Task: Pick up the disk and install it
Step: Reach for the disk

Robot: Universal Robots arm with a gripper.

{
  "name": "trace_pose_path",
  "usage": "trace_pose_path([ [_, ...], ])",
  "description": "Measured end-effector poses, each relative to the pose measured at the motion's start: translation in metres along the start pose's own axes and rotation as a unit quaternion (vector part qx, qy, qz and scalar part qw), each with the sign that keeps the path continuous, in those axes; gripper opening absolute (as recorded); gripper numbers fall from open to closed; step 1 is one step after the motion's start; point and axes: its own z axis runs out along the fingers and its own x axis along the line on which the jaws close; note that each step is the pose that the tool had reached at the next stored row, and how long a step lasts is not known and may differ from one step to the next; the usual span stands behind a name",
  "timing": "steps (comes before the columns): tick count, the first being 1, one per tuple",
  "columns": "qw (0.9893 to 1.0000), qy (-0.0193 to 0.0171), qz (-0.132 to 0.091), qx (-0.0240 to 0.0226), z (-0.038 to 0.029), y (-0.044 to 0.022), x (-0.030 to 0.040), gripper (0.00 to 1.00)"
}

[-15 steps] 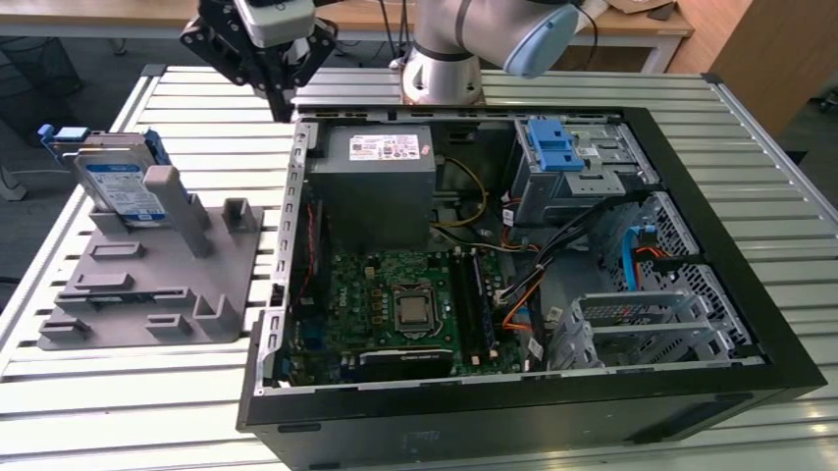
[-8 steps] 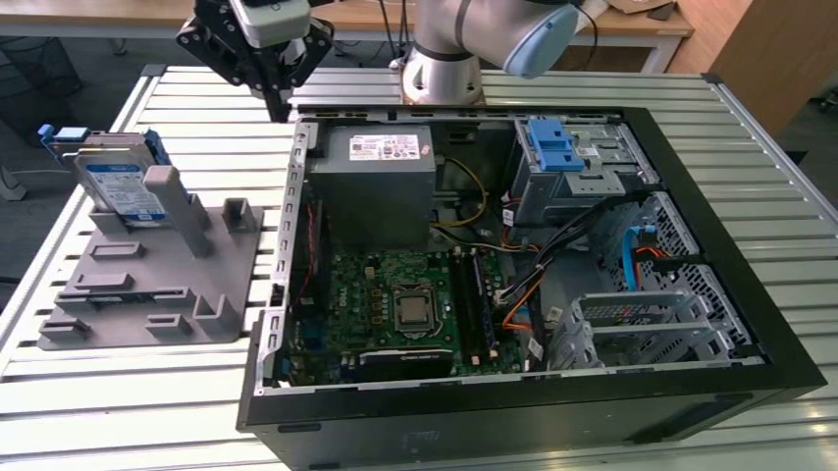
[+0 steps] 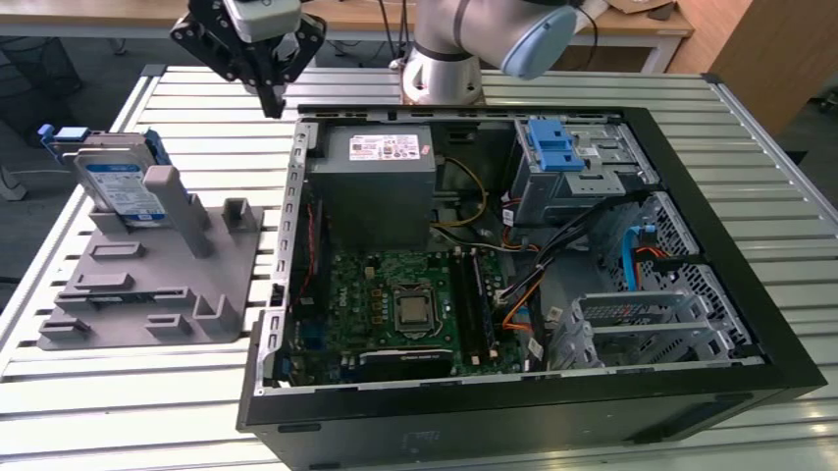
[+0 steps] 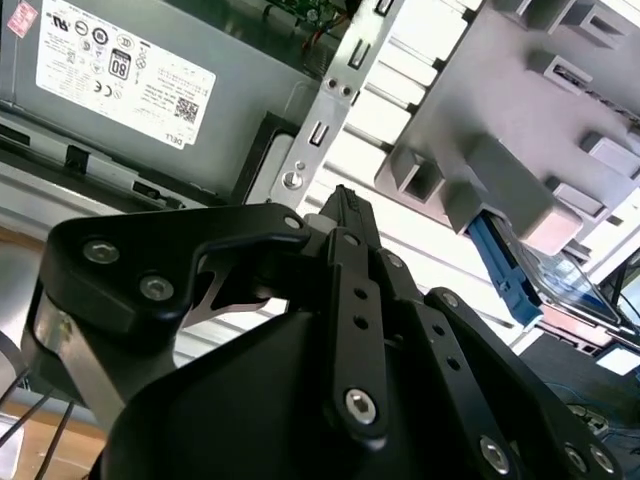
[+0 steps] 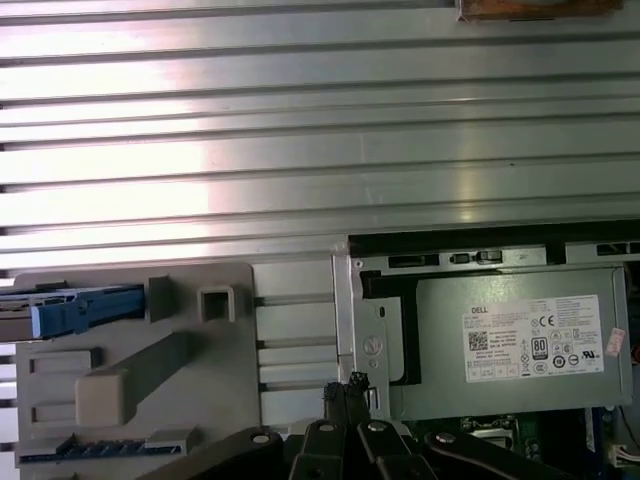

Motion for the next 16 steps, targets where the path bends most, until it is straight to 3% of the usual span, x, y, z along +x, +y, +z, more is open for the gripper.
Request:
trace_pose_path([
  [9,1.0,0.0003,0.0,0.0,0.0009,0.0071,0.0186,0.11],
  [16,1.0,0.0003,0.0,0.0,0.0015,0.0071,0.0235,0.11],
])
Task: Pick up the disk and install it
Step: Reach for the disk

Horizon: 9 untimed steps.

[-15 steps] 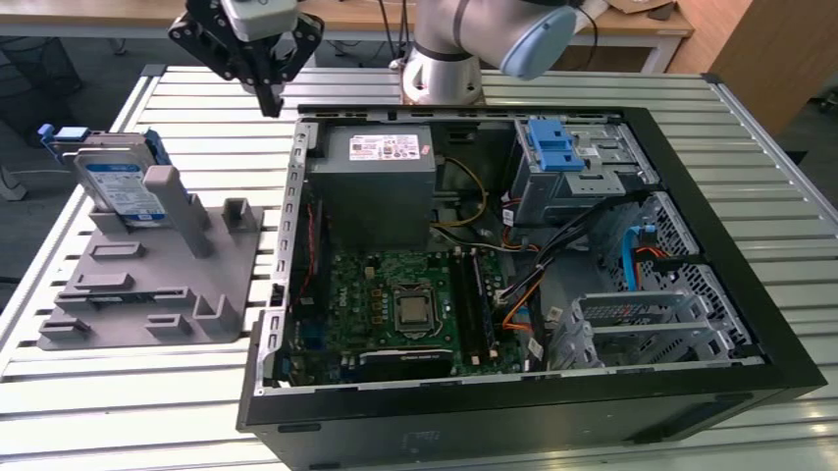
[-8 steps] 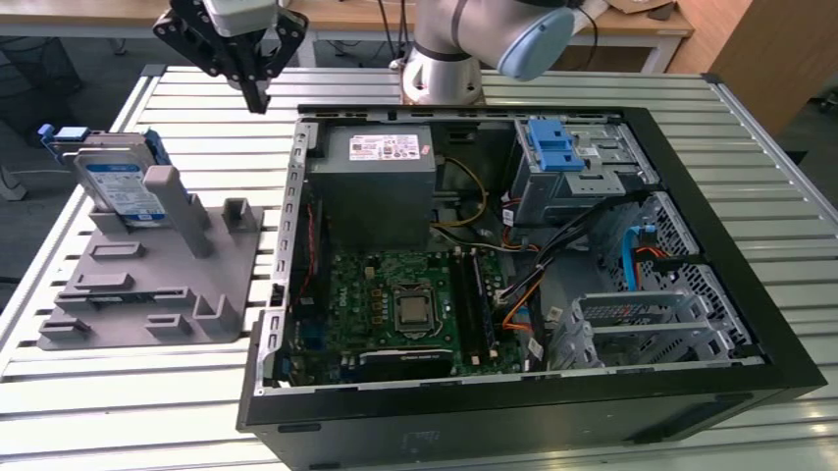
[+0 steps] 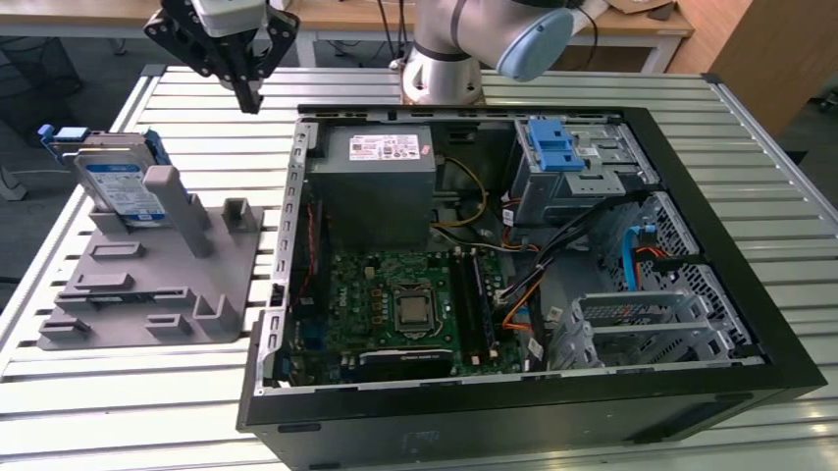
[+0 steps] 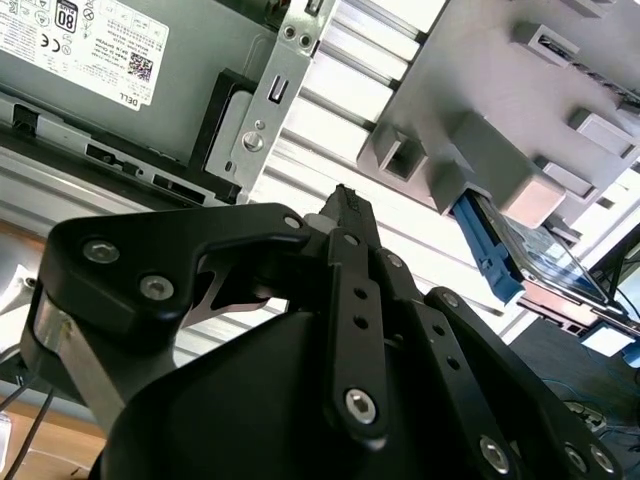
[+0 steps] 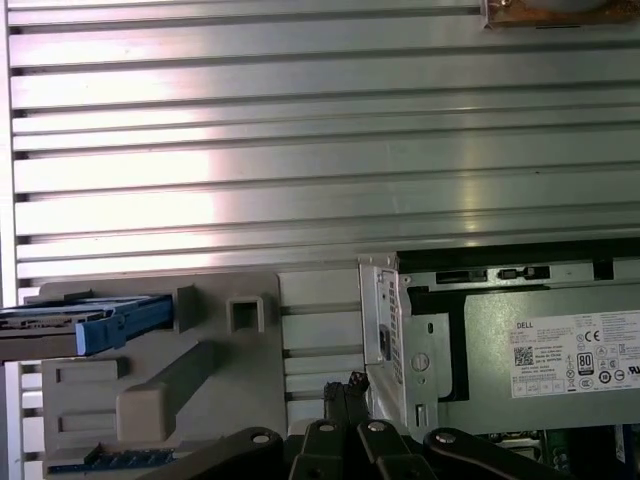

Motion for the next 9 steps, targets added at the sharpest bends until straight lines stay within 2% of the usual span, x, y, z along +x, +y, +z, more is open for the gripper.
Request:
trace_pose_path([
  [9,1.0,0.0,0.0,0.0,0.0002,-0.0003,0.0035,0.11],
])
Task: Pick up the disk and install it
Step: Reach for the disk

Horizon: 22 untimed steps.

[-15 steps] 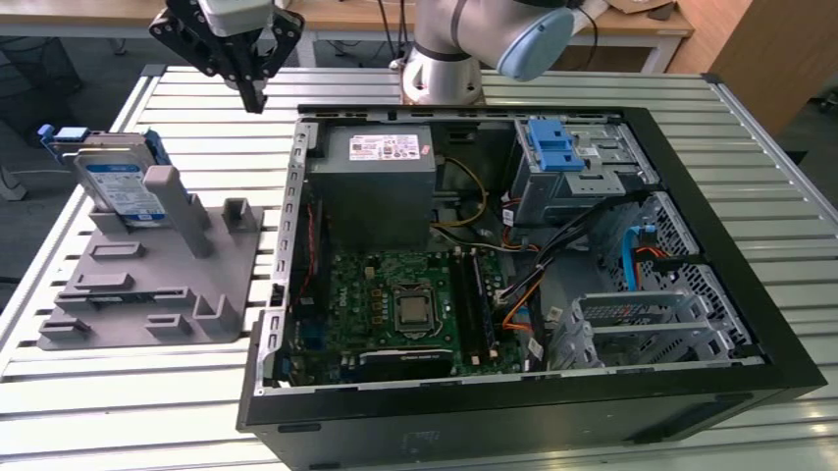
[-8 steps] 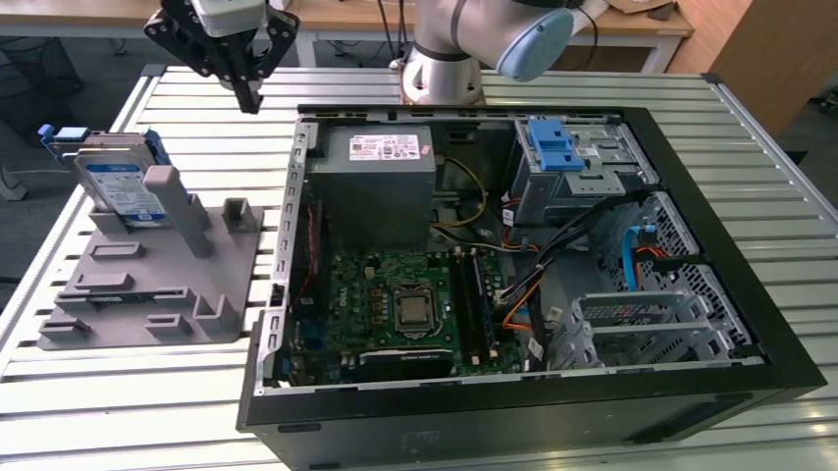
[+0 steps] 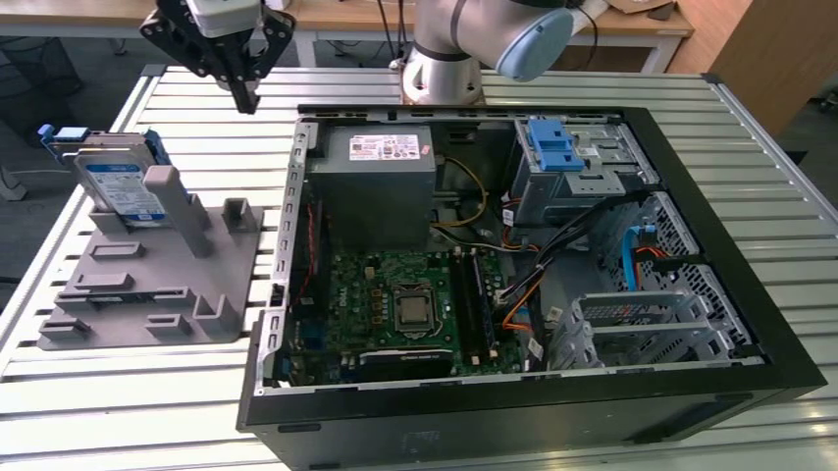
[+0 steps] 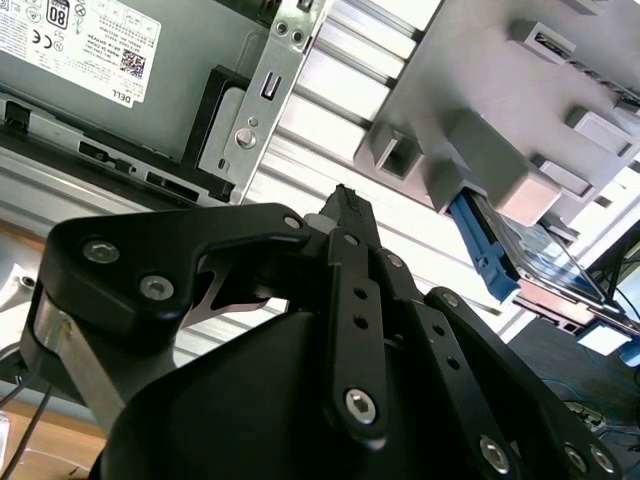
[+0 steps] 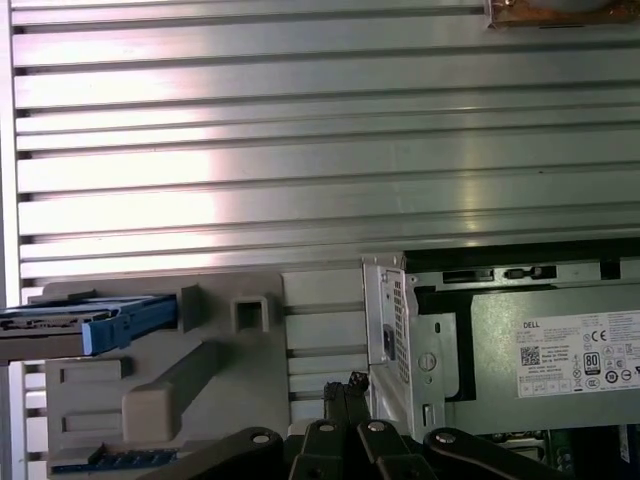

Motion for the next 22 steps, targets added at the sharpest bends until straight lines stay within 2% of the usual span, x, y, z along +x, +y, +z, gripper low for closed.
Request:
trace_pose_path([
  [10,1.0,0.0,0.0,0.0,0.0003,-0.0002,0.0046,0.11],
  [22,1.0,0.0,0.0,0.0,0.0004,-0.0002,0.0064,0.11],
])
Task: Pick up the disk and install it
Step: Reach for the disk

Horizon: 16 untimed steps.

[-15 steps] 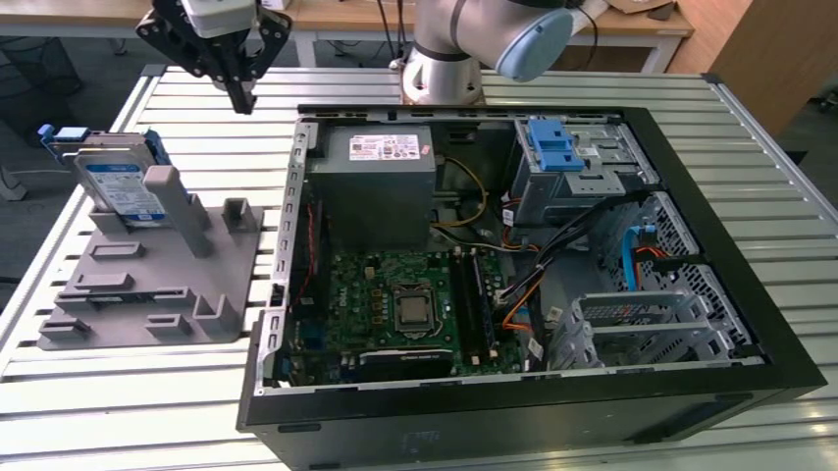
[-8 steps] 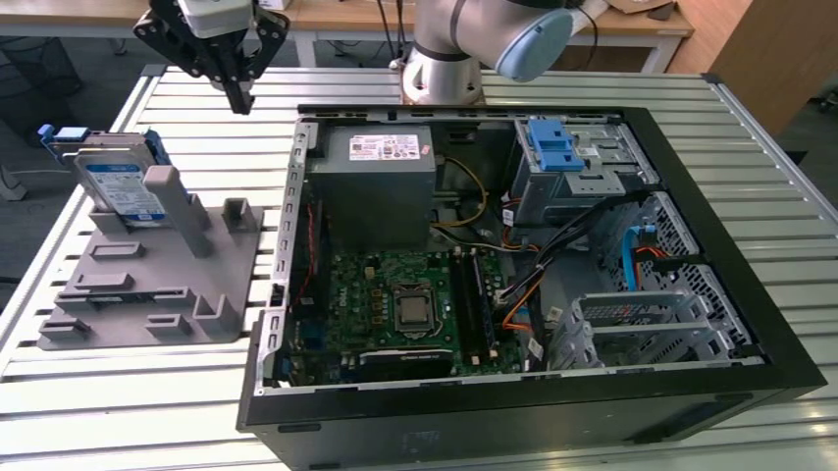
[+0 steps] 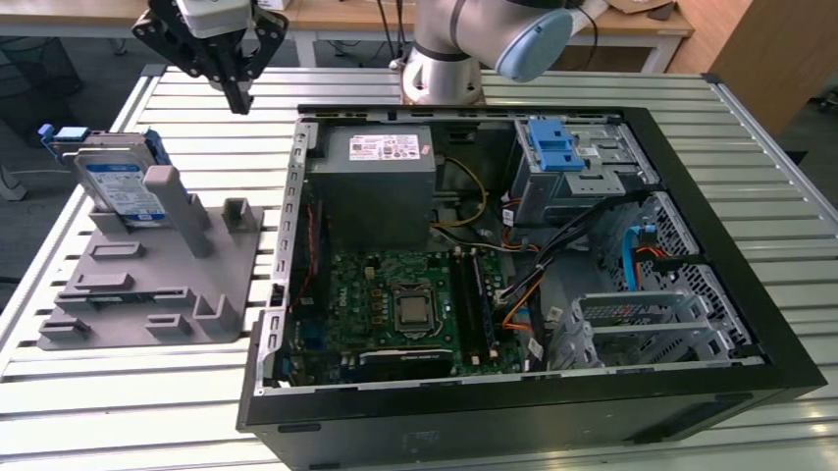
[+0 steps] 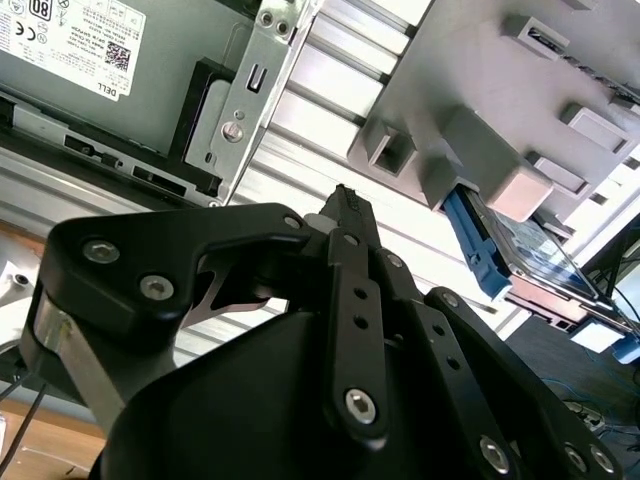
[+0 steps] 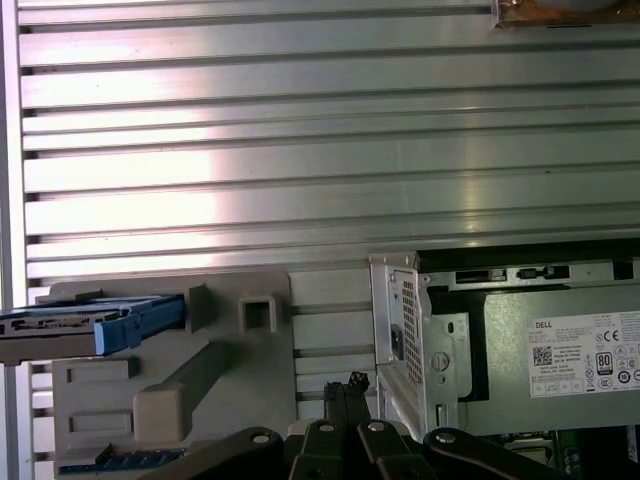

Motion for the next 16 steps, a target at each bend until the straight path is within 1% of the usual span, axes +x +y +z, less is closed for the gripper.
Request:
trace_pose_path([
  [16,1.0,0.0,0.0,0.0,0.0003,-0.0001,0.0043,0.11],
])
